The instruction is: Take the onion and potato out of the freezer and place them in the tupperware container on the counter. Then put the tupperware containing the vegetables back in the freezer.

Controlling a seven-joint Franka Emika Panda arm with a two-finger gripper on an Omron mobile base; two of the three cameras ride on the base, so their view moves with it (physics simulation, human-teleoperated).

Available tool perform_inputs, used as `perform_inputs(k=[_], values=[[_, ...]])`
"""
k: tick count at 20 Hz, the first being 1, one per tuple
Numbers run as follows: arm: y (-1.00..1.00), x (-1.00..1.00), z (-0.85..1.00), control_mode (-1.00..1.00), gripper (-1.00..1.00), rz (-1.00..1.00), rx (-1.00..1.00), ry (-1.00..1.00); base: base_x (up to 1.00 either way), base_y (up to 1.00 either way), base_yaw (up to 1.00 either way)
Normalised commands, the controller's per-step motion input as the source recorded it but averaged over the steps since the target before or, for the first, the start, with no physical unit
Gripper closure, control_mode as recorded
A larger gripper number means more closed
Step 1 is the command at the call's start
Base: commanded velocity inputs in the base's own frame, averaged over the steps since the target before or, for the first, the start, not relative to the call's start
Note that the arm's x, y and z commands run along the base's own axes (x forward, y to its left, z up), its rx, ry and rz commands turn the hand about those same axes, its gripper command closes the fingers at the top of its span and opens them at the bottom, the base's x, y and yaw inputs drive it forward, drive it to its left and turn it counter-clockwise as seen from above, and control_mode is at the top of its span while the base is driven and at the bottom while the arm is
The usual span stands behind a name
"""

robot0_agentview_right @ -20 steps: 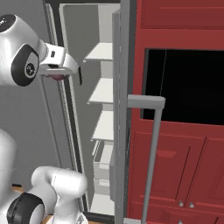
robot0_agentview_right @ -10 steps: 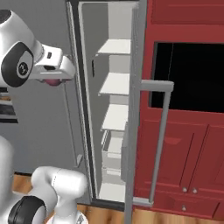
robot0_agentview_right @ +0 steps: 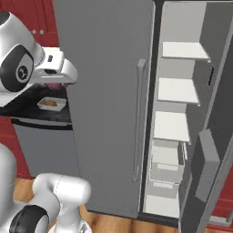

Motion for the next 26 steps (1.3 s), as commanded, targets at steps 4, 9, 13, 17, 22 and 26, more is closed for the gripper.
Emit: perform_inputs(k=[4, 9, 13, 17, 22, 26], values=[[0.00, 0.00, 0.00, 1.00, 1.00, 0.00, 0.00, 0.00, 0.20, 1.00, 0.07], [0.00, 0.00, 0.00, 1.00, 1.00, 0.00, 0.00, 0.00, 0.76, 1.00, 0.03], [0.00, 0.00, 0.00, 1.00, 1.00, 0.00, 0.00, 0.00, 1.00, 0.67, 0.00], [0.00, 0.00, 0.00, 1.00, 1.00, 0.00, 0.00, 0.00, 0.97, 0.52, 0.00], [0.00, 0.04, -0.11, -1.00, 1.00, 0.00, 0.00, 0.01, 0.46, -0.02, 0.00], [-0.09, 0.18, -0.62, -1.00, 1.00, -0.01, 0.00, 0.10, 0.00, 0.00, 0.00]])
